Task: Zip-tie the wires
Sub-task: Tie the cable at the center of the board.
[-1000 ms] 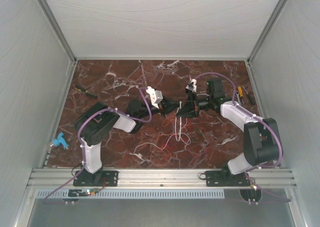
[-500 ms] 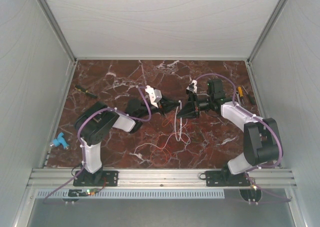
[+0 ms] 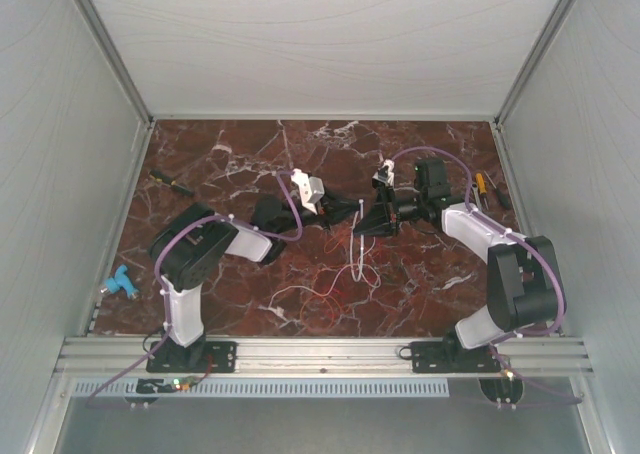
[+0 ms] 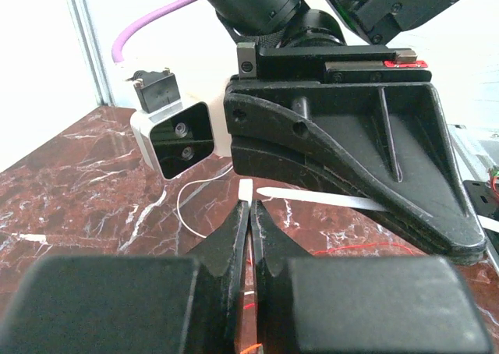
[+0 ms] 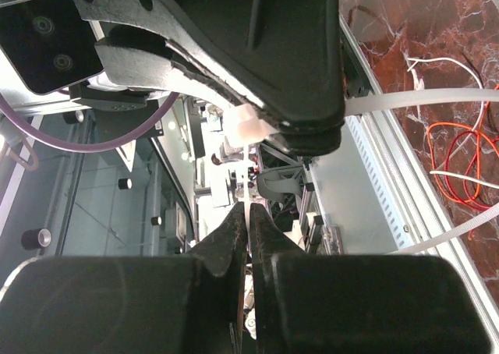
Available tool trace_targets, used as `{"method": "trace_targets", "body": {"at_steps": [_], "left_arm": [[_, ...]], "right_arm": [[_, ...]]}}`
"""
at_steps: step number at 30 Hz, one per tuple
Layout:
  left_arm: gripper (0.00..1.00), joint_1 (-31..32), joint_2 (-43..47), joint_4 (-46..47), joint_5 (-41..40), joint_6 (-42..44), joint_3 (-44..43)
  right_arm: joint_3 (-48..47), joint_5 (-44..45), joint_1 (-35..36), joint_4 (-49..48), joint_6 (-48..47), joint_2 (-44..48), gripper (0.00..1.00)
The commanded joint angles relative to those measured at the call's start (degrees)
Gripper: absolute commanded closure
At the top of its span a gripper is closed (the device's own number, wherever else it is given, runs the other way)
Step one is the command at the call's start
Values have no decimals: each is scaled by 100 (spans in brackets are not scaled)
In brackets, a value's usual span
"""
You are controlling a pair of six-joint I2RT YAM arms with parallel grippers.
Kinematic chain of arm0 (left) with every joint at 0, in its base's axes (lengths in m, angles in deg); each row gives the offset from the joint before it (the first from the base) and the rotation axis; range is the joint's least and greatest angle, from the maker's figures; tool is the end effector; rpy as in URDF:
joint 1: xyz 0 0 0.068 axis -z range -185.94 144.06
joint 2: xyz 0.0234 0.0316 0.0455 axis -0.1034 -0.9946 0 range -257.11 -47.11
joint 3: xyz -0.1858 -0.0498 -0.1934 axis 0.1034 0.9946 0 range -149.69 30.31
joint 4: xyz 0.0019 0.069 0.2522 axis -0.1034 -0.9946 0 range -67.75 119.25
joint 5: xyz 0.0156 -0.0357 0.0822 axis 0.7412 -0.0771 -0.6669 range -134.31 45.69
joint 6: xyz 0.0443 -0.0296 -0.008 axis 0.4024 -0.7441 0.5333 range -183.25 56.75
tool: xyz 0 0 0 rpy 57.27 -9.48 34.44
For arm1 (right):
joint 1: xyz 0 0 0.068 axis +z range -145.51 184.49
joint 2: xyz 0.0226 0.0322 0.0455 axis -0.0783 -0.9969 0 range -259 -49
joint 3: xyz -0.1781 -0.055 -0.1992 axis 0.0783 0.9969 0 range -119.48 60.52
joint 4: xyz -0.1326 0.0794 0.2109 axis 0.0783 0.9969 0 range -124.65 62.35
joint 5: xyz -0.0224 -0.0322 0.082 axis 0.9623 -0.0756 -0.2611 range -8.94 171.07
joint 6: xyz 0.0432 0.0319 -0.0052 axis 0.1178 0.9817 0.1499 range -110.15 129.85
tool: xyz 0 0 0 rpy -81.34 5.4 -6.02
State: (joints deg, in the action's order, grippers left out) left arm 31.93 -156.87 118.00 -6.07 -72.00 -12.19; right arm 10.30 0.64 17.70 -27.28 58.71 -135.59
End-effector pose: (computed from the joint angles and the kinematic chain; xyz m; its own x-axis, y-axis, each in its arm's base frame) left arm 0.2662 -0.2348 0.1966 0.1434 -0.2630 -0.9541 0.9698 0.2293 0.0826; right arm 0.2792 0.1016 0.2248 -0.9938 -0.1046 0.0382 0.0257 0.1184 0.9926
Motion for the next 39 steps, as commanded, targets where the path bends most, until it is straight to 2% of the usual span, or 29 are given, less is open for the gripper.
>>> {"method": "trace_targets", "body": {"at_steps": [1, 4, 6, 11, 13, 18, 24, 28, 39], "left_arm": [[100, -17, 48, 1619, 173, 32, -240], [100, -16, 47, 1619, 160, 23, -233], [100, -18, 48, 1618, 151, 18, -232], [100, -18, 50, 1619, 110, -41, -241], [100, -17, 55, 1619, 108, -69, -250], [100, -33, 72, 1619, 57, -121, -239], [100, -69, 51, 1619, 91, -170, -300], [100, -69, 25, 1619, 103, -203, -344], [100, -60, 56, 1619, 124, -159, -299]], "right_arm": [[-57, -147, 9, -223, 100, -67, 100], [-76, -194, 13, -381, 195, -86, 100], [-2, -205, 3, -825, 500, -53, 100], [589, -206, -181, -3607, 2578, 28, 100], [652, -204, -199, -3811, 2969, -46, 100], [783, -204, -227, -3937, 3242, -29, 100], [1377, -62, -308, -6232, 4989, -28, 100], [1517, -26, -301, -6689, 5273, -129, 100], [1378, 48, -306, -6850, 5350, -287, 100]]}}
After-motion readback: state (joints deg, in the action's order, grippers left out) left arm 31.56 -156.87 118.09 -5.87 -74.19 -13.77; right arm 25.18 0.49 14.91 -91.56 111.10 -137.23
